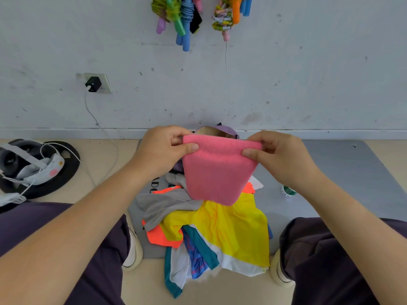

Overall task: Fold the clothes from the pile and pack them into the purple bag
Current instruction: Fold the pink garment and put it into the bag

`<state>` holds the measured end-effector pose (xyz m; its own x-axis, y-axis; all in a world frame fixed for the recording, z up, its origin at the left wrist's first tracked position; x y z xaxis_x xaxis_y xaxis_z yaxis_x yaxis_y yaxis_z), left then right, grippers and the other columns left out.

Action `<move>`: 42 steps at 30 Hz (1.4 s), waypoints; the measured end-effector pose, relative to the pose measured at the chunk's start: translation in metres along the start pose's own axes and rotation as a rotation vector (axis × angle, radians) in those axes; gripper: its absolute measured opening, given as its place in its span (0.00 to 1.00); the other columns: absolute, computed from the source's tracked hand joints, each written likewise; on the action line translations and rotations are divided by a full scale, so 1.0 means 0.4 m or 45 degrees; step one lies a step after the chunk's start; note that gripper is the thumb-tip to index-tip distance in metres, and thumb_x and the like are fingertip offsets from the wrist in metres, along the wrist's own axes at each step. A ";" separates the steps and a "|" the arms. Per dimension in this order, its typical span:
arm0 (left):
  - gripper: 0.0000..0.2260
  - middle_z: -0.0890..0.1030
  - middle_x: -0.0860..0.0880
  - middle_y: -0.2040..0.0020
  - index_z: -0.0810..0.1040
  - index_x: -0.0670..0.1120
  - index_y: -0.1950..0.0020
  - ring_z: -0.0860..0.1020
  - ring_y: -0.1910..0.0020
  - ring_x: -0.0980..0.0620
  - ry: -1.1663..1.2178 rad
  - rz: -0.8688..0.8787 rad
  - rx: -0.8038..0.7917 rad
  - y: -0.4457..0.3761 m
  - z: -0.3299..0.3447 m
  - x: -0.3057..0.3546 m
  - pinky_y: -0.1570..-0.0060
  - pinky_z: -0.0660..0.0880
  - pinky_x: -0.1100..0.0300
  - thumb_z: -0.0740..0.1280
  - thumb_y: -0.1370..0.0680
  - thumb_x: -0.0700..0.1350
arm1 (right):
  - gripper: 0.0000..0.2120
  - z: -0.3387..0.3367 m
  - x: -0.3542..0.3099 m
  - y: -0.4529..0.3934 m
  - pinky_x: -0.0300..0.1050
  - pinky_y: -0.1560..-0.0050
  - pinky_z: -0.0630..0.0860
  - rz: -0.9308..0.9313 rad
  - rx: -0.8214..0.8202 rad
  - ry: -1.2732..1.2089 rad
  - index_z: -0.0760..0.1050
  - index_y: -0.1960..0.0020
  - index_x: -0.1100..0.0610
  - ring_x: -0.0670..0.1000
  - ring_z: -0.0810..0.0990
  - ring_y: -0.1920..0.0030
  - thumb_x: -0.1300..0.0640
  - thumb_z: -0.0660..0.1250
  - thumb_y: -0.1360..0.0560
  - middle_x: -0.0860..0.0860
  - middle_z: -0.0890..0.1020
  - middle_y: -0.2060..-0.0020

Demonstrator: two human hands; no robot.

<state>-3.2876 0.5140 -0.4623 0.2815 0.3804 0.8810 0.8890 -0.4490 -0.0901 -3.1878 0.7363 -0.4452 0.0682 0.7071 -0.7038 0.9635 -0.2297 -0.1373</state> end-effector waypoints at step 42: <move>0.14 0.85 0.53 0.59 0.85 0.49 0.54 0.82 0.60 0.58 0.059 -0.053 -0.159 -0.002 0.011 -0.004 0.62 0.78 0.63 0.77 0.32 0.57 | 0.11 0.033 0.024 0.000 0.33 0.57 0.75 0.120 -0.323 -0.398 0.79 0.45 0.51 0.41 0.81 0.57 0.54 0.72 0.27 0.45 0.83 0.56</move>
<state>-3.2874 0.5172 -0.4658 0.2260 0.3642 0.9035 0.8467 -0.5321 0.0027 -3.1904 0.7341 -0.4610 0.1150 0.4446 -0.8883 0.9927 -0.0838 0.0866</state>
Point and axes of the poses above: each hand's wrist, its own y-axis away from the middle knuckle, its own z-axis out of the palm, x = y × z, the point moved 5 cm from there along -y, towards the middle knuckle
